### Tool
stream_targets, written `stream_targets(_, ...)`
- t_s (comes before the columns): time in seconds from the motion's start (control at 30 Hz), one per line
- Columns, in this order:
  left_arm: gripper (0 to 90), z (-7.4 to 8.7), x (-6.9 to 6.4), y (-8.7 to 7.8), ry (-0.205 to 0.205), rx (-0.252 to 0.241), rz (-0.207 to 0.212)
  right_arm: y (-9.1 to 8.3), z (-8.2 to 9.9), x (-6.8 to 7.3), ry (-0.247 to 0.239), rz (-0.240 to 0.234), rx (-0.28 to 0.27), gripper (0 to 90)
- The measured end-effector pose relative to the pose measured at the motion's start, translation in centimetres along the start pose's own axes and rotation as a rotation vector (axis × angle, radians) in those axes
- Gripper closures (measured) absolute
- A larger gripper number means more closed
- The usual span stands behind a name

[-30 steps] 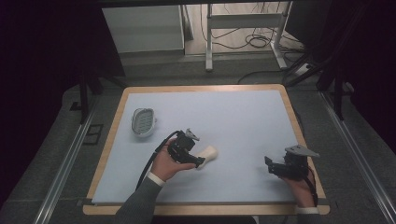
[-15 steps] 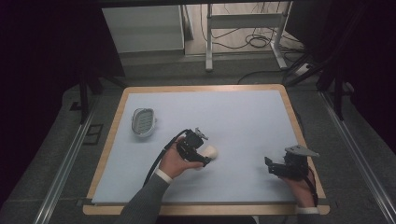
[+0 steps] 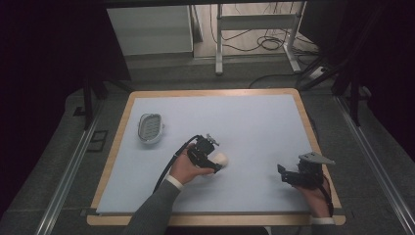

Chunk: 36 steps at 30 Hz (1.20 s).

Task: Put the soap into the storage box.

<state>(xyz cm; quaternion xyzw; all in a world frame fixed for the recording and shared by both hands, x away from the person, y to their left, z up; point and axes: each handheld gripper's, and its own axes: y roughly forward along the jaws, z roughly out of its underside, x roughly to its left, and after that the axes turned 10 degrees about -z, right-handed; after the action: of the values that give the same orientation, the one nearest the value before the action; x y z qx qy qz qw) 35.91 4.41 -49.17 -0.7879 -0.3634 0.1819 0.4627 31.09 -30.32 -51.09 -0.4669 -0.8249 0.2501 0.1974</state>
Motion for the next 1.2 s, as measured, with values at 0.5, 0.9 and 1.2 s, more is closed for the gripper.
stream_targets(0.5, 30.1, 0.1, 0.2, 1.8, -0.007, 0.046, 0.002, 0.0, 0.0, -0.1, 0.004, 0.010, -0.003, 8.5)
stream_targets(0.9, 45.3, 0.1, -0.3, 2.0, 0.010, 0.073, -0.030, -0.1, 0.0, -0.2, 0.007, 0.022, -0.004, 8.5)
stream_targets(1.2, 47.5, 0.0, -0.1, 1.9, 0.017, 0.077, -0.021, -0.2, 0.0, -0.3, 0.010, 0.026, -0.008, 8.5)
